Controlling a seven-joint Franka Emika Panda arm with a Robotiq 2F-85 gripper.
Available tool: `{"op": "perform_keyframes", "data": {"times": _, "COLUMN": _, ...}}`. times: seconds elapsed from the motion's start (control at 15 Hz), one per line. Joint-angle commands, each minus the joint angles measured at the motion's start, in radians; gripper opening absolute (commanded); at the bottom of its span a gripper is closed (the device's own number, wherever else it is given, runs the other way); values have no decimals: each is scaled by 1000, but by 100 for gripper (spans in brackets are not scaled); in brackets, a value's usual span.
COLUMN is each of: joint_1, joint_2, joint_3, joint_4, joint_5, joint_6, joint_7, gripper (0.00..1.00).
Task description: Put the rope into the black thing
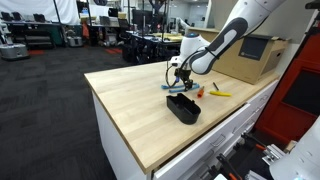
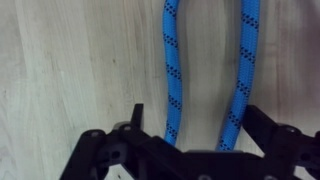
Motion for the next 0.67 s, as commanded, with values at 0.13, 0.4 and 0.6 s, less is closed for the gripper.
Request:
{"op": "perform_keyframes", "data": {"times": 0.13, "joint_1": 3, "joint_2": 51, "joint_3": -12, "joint_4": 53, "joint_5": -93, "joint_6": 15, "joint_7": 79, "gripper": 100}}
{"op": "perform_keyframes", "data": {"times": 0.4, "joint_1": -14, "joint_2": 63, "joint_3": 4, "joint_4": 74, "joint_5": -81, "joint_6": 11, "joint_7": 71, "gripper": 68}}
{"op": "perform_keyframes", "data": {"times": 0.6, "joint_1": -19, "joint_2": 65, "joint_3": 9, "joint_4": 82, "joint_5": -72, "joint_6": 7, "joint_7": 63, "gripper": 45}}
